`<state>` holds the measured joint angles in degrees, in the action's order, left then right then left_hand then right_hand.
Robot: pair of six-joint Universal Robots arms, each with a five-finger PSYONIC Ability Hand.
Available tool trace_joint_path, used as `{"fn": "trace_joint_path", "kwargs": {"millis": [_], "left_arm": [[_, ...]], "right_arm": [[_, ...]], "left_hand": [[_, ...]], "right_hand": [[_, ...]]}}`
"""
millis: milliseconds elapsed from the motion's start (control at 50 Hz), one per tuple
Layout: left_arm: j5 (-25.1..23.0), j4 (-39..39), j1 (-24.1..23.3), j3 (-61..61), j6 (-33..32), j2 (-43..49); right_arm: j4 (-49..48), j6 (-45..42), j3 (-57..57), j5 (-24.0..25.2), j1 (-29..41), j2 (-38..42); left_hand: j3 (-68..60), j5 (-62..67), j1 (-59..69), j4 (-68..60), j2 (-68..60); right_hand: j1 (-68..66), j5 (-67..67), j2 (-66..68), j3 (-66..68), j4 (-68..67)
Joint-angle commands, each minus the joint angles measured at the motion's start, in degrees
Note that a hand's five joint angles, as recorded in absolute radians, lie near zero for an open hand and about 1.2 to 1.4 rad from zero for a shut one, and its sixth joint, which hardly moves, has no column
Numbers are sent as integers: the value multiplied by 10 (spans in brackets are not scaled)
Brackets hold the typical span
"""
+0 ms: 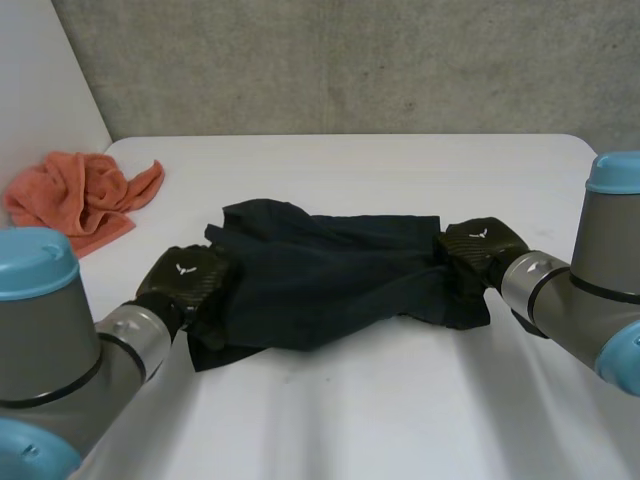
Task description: Fold the laundry.
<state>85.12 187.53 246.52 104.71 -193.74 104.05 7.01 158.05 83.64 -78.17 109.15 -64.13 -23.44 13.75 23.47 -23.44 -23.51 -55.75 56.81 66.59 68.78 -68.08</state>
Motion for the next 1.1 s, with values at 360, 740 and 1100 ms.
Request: {"fn": "trace_joint_path", "kwargs": {"millis": [360, 740, 1100], "left_arm": [[15, -8, -10, -114, -87, -38], [16, -121, -6, -269, -82, -106], [12, 28, 9, -509, -125, 190]], "right_arm": [[21, -92, -44, -1, 0, -111], [254, -182, -294, 4, -9, -115], [-10, -75, -428, -65, 7, 117]], "left_hand": [[-566, 563, 565, -566, -565], [-566, 563, 565, -566, -565], [-566, 563, 565, -566, -565]], "right_hand": [[-242, 132, 134, 112, -119], [-242, 132, 134, 112, -119], [-242, 132, 134, 112, -119]]}}
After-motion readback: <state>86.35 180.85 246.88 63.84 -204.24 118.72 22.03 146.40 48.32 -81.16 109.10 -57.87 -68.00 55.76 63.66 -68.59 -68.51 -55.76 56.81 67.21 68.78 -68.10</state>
